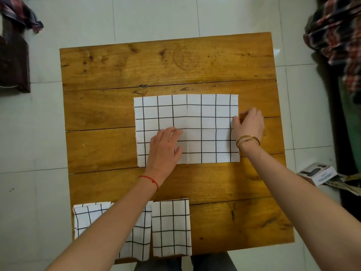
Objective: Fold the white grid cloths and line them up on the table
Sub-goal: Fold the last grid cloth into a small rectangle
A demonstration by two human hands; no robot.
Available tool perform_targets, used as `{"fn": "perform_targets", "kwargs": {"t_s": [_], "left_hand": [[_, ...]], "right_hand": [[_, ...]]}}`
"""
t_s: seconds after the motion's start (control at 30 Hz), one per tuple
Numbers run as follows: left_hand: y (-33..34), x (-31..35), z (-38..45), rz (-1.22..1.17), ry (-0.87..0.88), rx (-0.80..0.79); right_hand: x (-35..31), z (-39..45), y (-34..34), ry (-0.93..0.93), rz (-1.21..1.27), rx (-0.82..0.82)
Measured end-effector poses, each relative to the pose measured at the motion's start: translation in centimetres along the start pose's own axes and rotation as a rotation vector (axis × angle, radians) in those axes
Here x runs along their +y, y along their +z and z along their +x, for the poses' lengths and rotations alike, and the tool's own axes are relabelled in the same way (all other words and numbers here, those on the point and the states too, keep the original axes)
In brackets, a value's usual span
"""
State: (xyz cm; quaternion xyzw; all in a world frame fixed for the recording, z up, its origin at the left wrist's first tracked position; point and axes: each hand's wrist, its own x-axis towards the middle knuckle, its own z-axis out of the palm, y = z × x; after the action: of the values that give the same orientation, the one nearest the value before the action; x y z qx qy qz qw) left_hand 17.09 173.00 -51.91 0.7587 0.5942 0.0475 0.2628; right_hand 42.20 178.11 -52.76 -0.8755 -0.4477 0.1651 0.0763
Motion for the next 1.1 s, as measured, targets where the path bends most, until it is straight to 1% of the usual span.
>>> {"fn": "perform_targets", "kwargs": {"t_s": [0.1, 0.2, 0.27, 0.57, 0.73, 0.87, 0.93, 1.0, 1.07, 1.1], "left_hand": [[0.9, 1.3, -0.5, 0.040, 0.019, -0.076], [1.7, 1.9, -0.7, 0.098, 0.014, -0.152], [2.0, 1.9, -0.8, 0.125, 0.005, -0.172], [2.0, 1.8, -1.2, 0.065, 0.003, -0.147], [1.6, 1.0, -2.2, 0.066, -0.012, -0.135], [1.5, 0.0, -2.9, 0.076, -0.010, -0.133], [1.3, -0.3, -3.1, 0.043, -0.019, -0.080], [0.9, -0.8, -3.4, -0.025, -0.109, 0.067], [0.3, -1.4, -3.7, -0.103, -0.315, 0.244], [0.0, -1.9, -3.9, -0.128, -0.437, 0.307]], "right_hand": [[0.5, 0.0, -0.1, 0.092, 0.047, -0.087], [0.6, 0.0, -0.2, 0.122, 0.069, -0.140], [0.5, 0.0, -0.2, 0.144, 0.084, -0.166], [-0.1, -0.5, -0.6, 0.140, 0.069, -0.203], [-0.4, -1.2, -0.1, 0.071, 0.022, -0.242], [-0.6, -2.0, 0.3, 0.062, 0.075, -0.215], [-0.8, -2.5, 0.3, 0.031, 0.102, -0.167], [-1.2, -3.1, 0.2, -0.078, 0.085, -0.112], [-2.0, -4.0, 0.1, -0.265, 0.031, -0.086], [-2.5, -4.5, 0.2, -0.373, -0.002, -0.088]]}}
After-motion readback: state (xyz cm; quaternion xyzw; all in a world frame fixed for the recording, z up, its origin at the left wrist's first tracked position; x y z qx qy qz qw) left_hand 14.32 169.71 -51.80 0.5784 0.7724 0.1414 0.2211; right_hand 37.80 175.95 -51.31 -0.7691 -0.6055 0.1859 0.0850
